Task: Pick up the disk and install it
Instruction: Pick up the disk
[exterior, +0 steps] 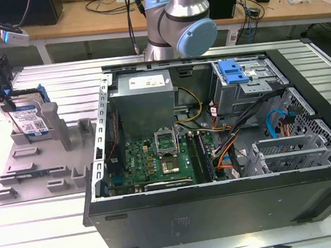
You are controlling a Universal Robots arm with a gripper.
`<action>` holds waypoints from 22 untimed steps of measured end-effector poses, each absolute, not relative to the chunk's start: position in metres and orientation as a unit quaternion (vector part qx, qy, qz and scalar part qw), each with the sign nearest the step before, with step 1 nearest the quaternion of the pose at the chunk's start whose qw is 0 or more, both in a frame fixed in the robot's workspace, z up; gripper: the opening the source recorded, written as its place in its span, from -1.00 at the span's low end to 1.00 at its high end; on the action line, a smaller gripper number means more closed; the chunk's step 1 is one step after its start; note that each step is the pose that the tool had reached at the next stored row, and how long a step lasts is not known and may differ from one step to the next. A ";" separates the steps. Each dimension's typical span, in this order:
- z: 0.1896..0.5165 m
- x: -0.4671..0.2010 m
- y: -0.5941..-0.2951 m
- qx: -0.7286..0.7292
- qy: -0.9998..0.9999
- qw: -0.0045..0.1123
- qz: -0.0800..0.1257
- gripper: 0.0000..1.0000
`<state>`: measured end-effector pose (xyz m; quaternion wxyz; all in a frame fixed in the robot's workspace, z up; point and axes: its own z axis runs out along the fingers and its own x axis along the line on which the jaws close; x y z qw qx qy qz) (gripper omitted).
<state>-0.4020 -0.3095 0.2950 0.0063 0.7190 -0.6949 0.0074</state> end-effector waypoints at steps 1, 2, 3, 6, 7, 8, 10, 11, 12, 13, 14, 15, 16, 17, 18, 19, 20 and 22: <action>0.295 -0.402 -0.310 0.719 -0.695 0.006 0.007 -0.26; 0.297 -0.402 -0.310 0.719 -0.695 0.006 0.007 -0.26; 0.298 -0.402 -0.310 0.719 -0.695 0.006 0.007 -0.26; 0.302 -0.402 -0.310 0.719 -0.695 0.006 0.007 -0.26; 0.304 -0.402 -0.310 0.719 -0.695 0.006 0.007 -0.26; 0.305 -0.402 -0.310 0.719 -0.695 0.006 0.007 -0.26; 0.309 -0.402 -0.310 0.719 -0.695 0.006 0.007 -0.26; 0.310 -0.402 -0.310 0.719 -0.695 0.006 0.007 -0.26; 0.313 -0.402 -0.310 0.719 -0.695 0.006 0.007 -0.26; 0.314 -0.402 -0.310 0.719 -0.695 0.006 0.007 -0.26; 0.319 -0.402 -0.310 0.719 -0.695 0.006 0.007 -0.26; 0.322 -0.402 -0.310 0.719 -0.695 0.006 0.007 -0.26; 0.325 -0.402 -0.310 0.719 -0.695 0.006 0.007 -0.26; 0.326 -0.402 -0.310 0.719 -0.695 0.006 0.007 -0.26; 0.328 -0.402 -0.310 0.719 -0.695 0.006 0.007 -0.26; 0.330 -0.402 -0.310 0.719 -0.695 0.006 0.007 -0.26; 0.334 -0.402 -0.310 0.719 -0.695 0.006 0.007 -0.26; 0.340 -0.402 -0.310 0.719 -0.695 0.006 0.007 -0.26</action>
